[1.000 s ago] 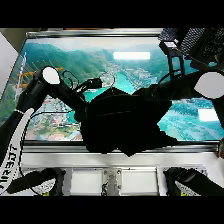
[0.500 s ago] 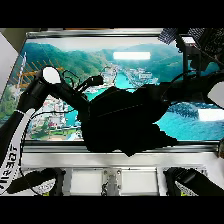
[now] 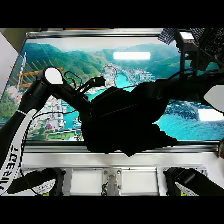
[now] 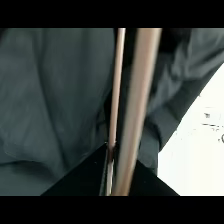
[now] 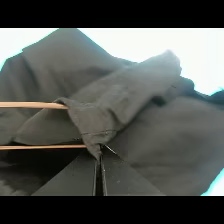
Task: Fold the clothes and pants, and hang the long-sleeved shirts on hangers.
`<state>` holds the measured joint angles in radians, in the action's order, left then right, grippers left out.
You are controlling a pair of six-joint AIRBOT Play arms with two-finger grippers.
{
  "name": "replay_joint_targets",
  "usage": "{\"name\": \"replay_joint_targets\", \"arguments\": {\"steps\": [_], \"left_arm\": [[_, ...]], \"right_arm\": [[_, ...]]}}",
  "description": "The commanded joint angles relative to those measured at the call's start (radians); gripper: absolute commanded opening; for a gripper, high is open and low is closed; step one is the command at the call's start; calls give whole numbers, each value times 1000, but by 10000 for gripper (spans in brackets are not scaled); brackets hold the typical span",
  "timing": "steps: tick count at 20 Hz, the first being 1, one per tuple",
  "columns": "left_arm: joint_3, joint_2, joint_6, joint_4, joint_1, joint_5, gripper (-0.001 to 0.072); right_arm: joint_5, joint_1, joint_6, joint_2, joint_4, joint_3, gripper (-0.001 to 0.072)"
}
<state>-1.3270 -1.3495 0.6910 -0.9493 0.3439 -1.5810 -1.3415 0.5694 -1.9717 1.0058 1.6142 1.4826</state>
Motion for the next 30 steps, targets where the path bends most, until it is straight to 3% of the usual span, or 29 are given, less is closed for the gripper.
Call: {"name": "replay_joint_targets", "arguments": {"steps": [1,5,11,12,13,14,18,20,22,24,25,30], "left_arm": [[0,0,-4,3,21,35,7],[0,0,-3,2,19,40,7],[0,0,-3,3,20,40,7],[1,0,-3,2,20,40,7],[0,0,-3,3,20,40,7],[0,0,-3,2,20,39,7],[0,0,-3,2,20,38,7],[0,0,-3,2,20,38,7],[0,0,-3,2,20,37,7],[1,0,-3,2,20,37,8],[0,0,-3,2,20,37,7],[0,0,-3,0,20,37,8]], "right_arm": [[42,67,4,21,-30,0,8],[120,135,3,31,-30,0,8],[121,147,4,31,-66,0,24],[118,146,9,31,-72,0,150],[107,146,29,31,-73,0,455],[87,146,69,29,-72,1,679],[-16,19,273,-8,-145,1,679],[-66,-131,435,-14,-340,2,680],[-122,-297,669,-3,-598,2,679],[-140,-441,814,19,-765,2,679],[-129,-499,858,26,-799,2,679],[-124,-629,859,43,-823,2,680]]}}
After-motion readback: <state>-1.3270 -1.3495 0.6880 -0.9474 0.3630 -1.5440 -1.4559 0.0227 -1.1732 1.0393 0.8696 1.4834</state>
